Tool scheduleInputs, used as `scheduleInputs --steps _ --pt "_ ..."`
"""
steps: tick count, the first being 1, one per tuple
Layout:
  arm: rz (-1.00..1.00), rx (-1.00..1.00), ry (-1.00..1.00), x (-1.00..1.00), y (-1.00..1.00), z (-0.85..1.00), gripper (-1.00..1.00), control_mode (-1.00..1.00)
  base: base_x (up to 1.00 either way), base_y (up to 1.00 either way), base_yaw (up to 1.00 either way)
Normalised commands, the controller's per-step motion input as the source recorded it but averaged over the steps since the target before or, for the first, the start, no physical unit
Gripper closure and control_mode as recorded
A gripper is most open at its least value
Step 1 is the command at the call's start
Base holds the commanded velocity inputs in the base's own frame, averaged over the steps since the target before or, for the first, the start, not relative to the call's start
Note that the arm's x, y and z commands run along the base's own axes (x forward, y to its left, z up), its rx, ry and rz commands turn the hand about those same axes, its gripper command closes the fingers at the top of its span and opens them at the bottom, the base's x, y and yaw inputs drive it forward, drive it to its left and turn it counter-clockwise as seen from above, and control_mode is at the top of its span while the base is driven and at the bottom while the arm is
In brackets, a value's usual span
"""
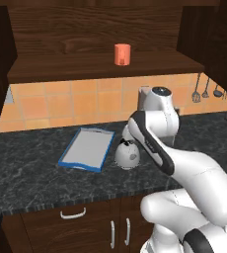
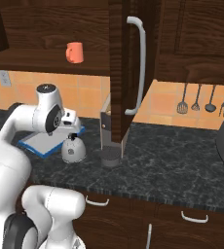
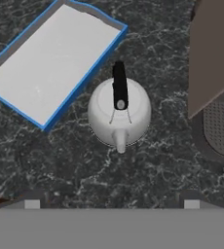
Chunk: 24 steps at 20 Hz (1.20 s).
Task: Pick the kettle from the counter and place it on the tray. Then pick the mug from the cabinet and place it on the tray. Then close the cabinet doors.
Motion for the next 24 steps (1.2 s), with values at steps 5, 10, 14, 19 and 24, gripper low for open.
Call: scheduleInputs --steps 5,10,14,19,24 --pt "0.0 0.0 0.0 0.47 0.02 -0.22 -1.0 -1.0 0.0 0.0 0.0" --pt "0.0 0.0 0.0 0.36 0.04 -0.25 -1.0 -1.0 0.0 0.0 0.0" --pt "0.0 0.0 0.0 0.19 0.07 -0.33 -1.0 -1.0 0.0 0.0 0.0" --pt "0.0 0.0 0.0 0.18 0.06 -0.37 -1.0 -1.0 0.0 0.0 0.0" --pt "0.01 0.0 0.0 0.27 0.0 -0.25 -1.0 -1.0 0.0 0.0 0.0"
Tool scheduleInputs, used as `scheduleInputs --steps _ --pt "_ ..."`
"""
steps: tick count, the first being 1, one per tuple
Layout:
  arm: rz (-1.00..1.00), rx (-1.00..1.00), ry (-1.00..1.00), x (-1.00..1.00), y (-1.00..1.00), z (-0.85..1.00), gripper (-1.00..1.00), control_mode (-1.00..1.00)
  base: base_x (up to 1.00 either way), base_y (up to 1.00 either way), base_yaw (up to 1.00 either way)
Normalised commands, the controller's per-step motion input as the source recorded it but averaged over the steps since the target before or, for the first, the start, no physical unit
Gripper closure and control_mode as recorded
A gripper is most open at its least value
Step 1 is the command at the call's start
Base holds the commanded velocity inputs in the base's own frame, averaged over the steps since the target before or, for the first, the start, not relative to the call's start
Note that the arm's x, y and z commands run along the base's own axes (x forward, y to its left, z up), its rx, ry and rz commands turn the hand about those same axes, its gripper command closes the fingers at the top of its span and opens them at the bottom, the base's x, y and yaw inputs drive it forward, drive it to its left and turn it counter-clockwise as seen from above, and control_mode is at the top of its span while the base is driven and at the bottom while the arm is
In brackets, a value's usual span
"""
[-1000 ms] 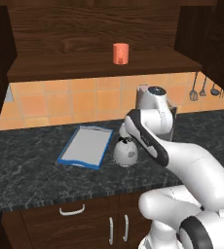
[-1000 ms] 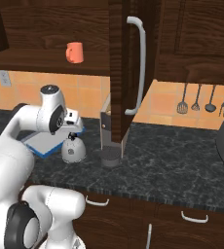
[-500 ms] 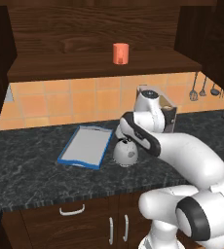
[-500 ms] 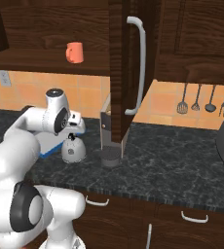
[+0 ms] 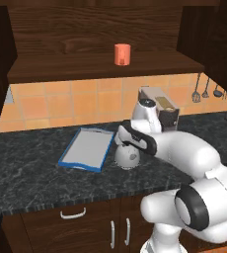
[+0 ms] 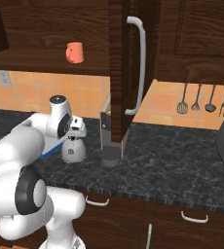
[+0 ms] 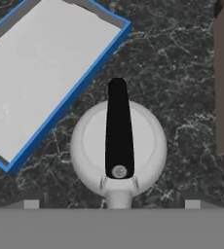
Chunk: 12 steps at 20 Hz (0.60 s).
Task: Pick the kettle from the counter and place it on the tray. Then pick the mug from the cabinet and place it on the tray. Then close the cabinet doors.
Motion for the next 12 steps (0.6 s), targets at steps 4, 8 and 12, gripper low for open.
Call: scheduleInputs --steps 4,8,12 --pt "0.04 0.0 0.0 0.35 0.0 -0.13 -1.0 -1.0 0.0 0.0 0.0" --pt "0.04 0.0 0.0 0.36 0.04 -0.14 -1.0 -1.0 0.0 0.0 0.0" --pt "0.02 0.0 0.0 0.32 0.02 -0.12 -1.0 -1.0 0.0 0.0 0.0"
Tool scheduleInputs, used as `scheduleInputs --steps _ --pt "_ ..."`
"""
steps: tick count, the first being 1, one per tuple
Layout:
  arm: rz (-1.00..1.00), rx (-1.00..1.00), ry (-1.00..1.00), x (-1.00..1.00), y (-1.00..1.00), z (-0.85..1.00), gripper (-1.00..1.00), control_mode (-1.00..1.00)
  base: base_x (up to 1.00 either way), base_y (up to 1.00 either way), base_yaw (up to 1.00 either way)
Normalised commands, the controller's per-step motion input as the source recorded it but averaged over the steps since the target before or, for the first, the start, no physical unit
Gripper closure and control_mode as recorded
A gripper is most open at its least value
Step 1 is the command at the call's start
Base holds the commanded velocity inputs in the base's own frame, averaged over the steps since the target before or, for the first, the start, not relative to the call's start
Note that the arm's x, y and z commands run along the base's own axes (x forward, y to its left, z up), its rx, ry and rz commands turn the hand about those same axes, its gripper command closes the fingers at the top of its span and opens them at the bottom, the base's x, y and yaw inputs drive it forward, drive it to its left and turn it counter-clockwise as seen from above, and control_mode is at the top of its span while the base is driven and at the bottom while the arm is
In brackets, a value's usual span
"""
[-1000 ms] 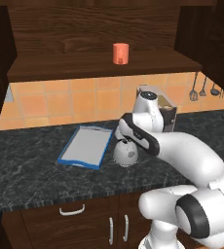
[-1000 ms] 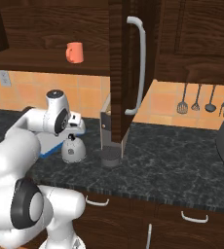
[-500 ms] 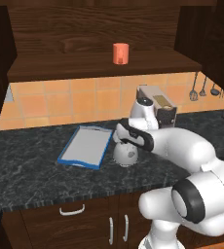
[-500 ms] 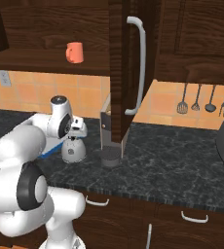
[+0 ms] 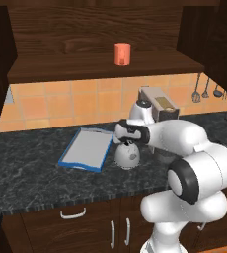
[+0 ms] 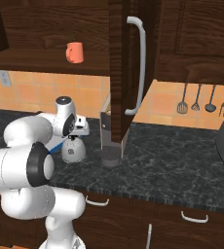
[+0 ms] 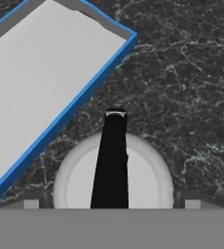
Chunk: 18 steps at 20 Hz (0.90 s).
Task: Pick the kettle from the counter and place it on the tray. Then pick the mug from the cabinet and place it on the tray. Then close the cabinet doors.
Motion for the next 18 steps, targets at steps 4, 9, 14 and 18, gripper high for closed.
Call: scheduleInputs --steps 4,9,14,18 --pt "0.0 -0.02 0.0 0.04 0.06 -0.22 -1.0 -1.0 0.0 0.0 0.0" --pt "0.0 -0.05 0.03 -0.23 0.09 -0.37 1.0 -1.0 0.0 0.0 0.0" --pt "0.01 0.0 -0.02 -0.11 0.0 -0.22 1.0 -1.0 0.0 0.0 0.0" --pt "0.04 0.04 -0.01 -0.36 0.0 0.11 1.0 -1.0 0.0 0.0 0.0"
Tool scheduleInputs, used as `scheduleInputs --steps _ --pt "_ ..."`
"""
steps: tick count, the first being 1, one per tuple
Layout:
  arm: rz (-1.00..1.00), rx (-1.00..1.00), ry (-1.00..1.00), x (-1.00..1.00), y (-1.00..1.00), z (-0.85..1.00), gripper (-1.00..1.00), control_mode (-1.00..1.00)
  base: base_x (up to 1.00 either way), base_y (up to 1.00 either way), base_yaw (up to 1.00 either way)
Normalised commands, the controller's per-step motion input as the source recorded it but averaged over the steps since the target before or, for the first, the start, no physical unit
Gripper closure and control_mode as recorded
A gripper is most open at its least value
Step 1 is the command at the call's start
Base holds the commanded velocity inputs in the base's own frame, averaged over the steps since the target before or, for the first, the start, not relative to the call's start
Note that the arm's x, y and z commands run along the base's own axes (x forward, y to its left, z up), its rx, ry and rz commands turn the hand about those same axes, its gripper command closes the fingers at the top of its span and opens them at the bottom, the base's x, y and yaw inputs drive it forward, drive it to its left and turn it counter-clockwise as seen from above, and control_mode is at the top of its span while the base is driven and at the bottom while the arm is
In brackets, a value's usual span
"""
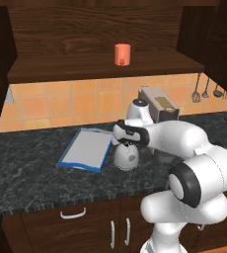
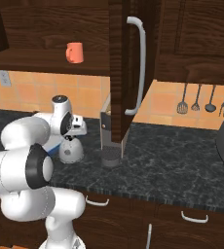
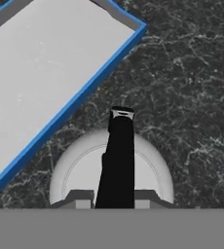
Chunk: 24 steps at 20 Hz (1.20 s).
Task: Pick the kettle from the counter and place it on the tray. Then pick the mug from the cabinet and place it on the tray. Then close the cabinet doors.
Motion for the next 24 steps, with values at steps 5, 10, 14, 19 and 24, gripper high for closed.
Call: scheduleInputs --steps 5,10,14,19,24 --pt "0.07 0.01 -0.1 -0.44 0.2 0.5 1.0 -1.0 0.0 0.0 0.0" --pt "0.1 0.0 -0.22 -0.25 0.43 0.47 1.0 -1.0 0.0 0.0 0.0" --pt "0.08 0.03 -0.23 0.01 0.32 0.53 1.0 -1.0 0.0 0.0 0.0" --pt "0.0 0.06 -0.01 0.22 0.41 0.3 1.0 -1.0 0.0 0.0 0.0" --pt "0.0 0.08 -0.04 0.4 0.46 0.08 1.0 -1.0 0.0 0.0 0.0"
